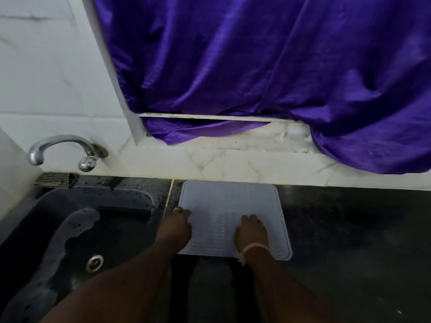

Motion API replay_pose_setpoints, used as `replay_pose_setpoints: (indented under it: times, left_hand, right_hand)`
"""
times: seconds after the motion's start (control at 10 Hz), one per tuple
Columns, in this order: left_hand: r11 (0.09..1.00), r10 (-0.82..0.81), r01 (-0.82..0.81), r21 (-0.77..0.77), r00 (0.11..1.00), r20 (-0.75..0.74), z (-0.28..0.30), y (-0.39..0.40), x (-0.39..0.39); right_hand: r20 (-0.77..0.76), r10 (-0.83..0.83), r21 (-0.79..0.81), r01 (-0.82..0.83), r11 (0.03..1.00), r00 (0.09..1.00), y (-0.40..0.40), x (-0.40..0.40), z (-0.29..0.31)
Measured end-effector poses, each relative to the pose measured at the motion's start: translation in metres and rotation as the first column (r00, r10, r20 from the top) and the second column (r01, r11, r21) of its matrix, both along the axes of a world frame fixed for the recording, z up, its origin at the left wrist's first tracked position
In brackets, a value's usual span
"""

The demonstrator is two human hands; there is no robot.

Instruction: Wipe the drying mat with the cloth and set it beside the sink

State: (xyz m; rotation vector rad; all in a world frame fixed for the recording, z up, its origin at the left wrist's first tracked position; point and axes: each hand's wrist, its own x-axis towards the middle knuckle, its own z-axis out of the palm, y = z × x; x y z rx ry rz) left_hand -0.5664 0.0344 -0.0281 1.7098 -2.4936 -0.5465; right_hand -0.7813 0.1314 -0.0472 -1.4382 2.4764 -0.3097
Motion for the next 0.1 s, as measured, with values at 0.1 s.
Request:
replay_pose_setpoints:
  times: [0.1]
  left_hand:
    - [0.998,-0.005,0.004,-0.064,1.0,-0.013,0.022,0.0002,0.0091]
  right_hand:
    - [-0.002,0.041,-0.08,-0.041,0.996,0.999,-0.0085,0.0196,0.0233]
